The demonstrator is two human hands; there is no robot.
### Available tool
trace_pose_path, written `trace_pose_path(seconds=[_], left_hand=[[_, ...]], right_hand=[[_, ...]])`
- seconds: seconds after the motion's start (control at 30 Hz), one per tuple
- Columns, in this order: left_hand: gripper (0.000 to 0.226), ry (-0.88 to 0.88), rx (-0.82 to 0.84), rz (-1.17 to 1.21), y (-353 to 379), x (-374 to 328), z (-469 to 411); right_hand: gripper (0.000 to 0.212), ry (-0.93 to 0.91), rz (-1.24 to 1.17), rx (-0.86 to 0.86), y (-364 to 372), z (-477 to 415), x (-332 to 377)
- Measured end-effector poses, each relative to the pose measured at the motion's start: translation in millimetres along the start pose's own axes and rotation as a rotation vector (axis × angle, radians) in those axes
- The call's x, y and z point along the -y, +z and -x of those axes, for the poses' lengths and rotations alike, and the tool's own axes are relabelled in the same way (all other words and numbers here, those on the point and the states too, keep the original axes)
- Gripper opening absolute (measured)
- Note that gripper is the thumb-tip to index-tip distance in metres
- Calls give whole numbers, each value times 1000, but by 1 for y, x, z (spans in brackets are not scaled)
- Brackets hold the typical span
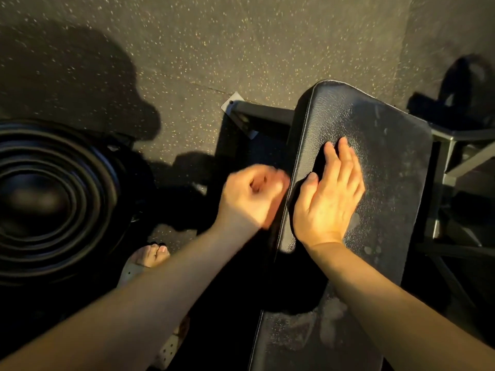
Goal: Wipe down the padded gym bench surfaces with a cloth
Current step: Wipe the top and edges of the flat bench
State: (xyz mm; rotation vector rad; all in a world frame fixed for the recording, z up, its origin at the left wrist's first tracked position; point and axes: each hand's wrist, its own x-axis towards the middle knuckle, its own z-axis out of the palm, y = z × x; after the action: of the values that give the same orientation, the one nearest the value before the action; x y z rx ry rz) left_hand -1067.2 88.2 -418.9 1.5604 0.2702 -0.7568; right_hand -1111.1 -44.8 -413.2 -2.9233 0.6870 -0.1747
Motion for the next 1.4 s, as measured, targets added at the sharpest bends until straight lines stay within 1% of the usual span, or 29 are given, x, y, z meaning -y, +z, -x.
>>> trace_pose_path(seconds=[0.03, 0.07, 0.1, 0.13, 0.23, 0.27, 0.3, 0.37, 0.4, 0.43, 0.47, 0.53, 0.57, 0.63, 0.7, 0.73, 0.8, 0.83, 0.9, 0.97, 1.03, 1.1, 1.17, 1.2, 1.23, 1.3, 1.37, 1.4], left_hand=[[13, 34, -40, 29, 7, -9, -19], [14, 61, -43, 82, 9, -8, -24], [13, 51, -32, 106, 7, -4, -15], [13, 2, -9, 108, 4, 12, 3], [19, -260, 179, 41, -23, 43, 89], [20, -273, 203, 22, -29, 44, 97], [21, -231, 179, -3, -28, 42, 85], [20, -33, 89, -71, -15, 19, 29], [16, 52, 52, -64, -6, 3, -1], [14, 88, 18, -33, 2, -12, -28], [16, 92, -13, 31, 8, -19, -42], [19, 74, -38, 105, 9, -12, -25], [20, 12, -9, 112, 4, 0, -3], [19, -152, 111, 71, -10, 20, 57], [20, -206, 142, 47, -20, 25, 81], [19, -190, 119, 34, -20, 25, 64], [15, -60, 76, -4, -9, 8, 14], [15, 11, 48, 8, -2, -5, -12], [18, 83, -16, 63, 9, -22, -47], [18, 81, -17, 100, 9, -20, -36], [13, -18, 46, 84, 0, 0, 0], [14, -137, 121, -7, -15, 22, 39], [12, -191, 160, -57, -21, 27, 44], [10, -159, 145, -59, -18, 22, 31], [8, -82, 128, -54, -13, 13, 13], [13, 85, 43, -61, -1, -11, -32], [17, 111, -40, -3, 8, -29, -62], [17, 109, -53, 18, 11, -31, -61]], right_hand=[[57, -1, 1, -1, 1, -1, 0], [57, -1, 1, 0, 1, -1, -1], [57, -1, -1, 3, 1, -1, -1], [57, 1, -2, 2, 1, -1, -1], [56, 5, 2, 14, -1, -1, 0], [56, 3, 1, 16, -1, -1, 0], [57, 3, -1, 15, -1, -1, 0], [57, 5, -3, 15, -1, -1, -1], [58, 5, -5, 14, -1, -1, -1], [58, 2, -4, 12, 0, -1, 0], [58, 1, -1, 9, 0, -2, 0], [58, -1, 4, 13, 0, -2, 0], [58, 2, 4, 13, -1, -2, 0], [57, 7, 6, 24, -1, -1, 1], [57, 5, 11, 26, -1, -1, 0], [57, 5, 11, 22, -1, -2, 0], [58, 5, 10, 20, 0, -2, -1], [59, 3, 10, 19, 0, -1, -1], [59, -5, 16, 15, 0, -2, -1], [59, -3, 12, 21, 1, -2, -2], [59, 9, 15, 22, 0, -2, -2], [58, 10, 17, 30, 0, -1, -1], [57, 6, 10, 31, 0, -1, -2], [58, 6, 10, 27, 0, -2, -3], [58, 6, 12, 22, 0, -2, -3], [59, 2, 10, 21, 0, -2, -3], [59, 0, 9, 21, 1, -3, -3], [59, 2, 9, 25, 1, -3, -3]])
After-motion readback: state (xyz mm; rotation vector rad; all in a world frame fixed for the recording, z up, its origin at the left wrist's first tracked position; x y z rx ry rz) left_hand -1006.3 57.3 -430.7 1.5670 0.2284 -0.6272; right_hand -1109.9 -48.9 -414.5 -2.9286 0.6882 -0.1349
